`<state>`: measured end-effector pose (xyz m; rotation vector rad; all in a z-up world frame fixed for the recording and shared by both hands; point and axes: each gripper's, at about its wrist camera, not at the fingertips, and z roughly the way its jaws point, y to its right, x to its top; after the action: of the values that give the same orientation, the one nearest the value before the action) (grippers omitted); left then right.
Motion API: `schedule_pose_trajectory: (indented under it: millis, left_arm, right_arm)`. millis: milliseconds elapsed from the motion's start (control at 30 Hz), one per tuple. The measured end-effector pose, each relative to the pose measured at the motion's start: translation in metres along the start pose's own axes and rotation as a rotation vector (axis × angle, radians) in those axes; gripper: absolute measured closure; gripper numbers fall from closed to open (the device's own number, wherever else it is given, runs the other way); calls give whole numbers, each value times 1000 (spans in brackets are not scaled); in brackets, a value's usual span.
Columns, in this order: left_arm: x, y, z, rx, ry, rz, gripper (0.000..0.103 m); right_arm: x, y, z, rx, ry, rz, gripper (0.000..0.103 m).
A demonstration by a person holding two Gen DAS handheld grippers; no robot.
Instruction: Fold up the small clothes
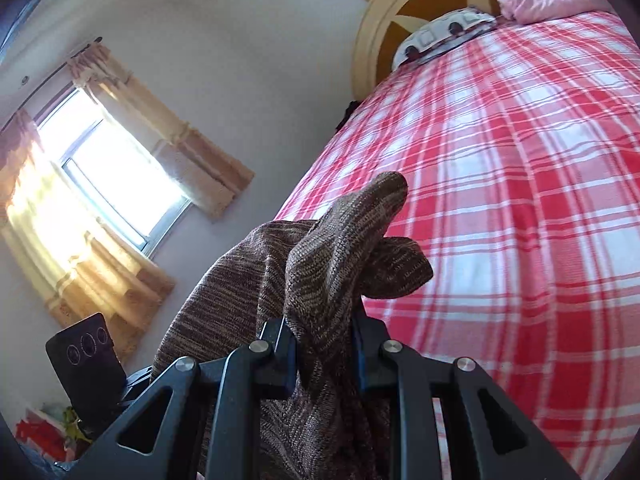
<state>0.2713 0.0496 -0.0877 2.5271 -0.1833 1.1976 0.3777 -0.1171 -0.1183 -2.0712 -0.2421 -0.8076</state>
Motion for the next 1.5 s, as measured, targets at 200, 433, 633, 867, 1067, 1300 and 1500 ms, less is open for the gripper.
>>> schedule_pose_trajectory:
  millis: [200, 433, 633, 867, 1067, 1300, 1500]
  left_arm:
    - [-13, -24, -21, 34, 13, -49, 74]
    - [-26, -43, -38, 69, 22, -102, 74]
    - [-39, -63, -49, 79, 40, -156, 74]
    - [-48, -79, -57, 93, 43, -195, 74]
    - [-55, -85, -63, 101, 47, -219, 74]
    - [-63, -90, -68, 106, 44, -243, 74]
    - [-71, -101, -71, 123, 37, -273, 74]
  right_arm:
    - [-7, -22, 29, 32, -36, -15, 81]
    - [-15, -46, 60, 62, -77, -32, 81]
    - [-20, -62, 85, 80, -114, -51, 81]
    - [-24, -75, 108, 90, -147, -67, 81]
    - [-26, -85, 122, 95, -173, -77, 81]
    - [-28, -91, 136, 89, -202, -84, 81]
    - [-32, -97, 154, 78, -231, -88, 81]
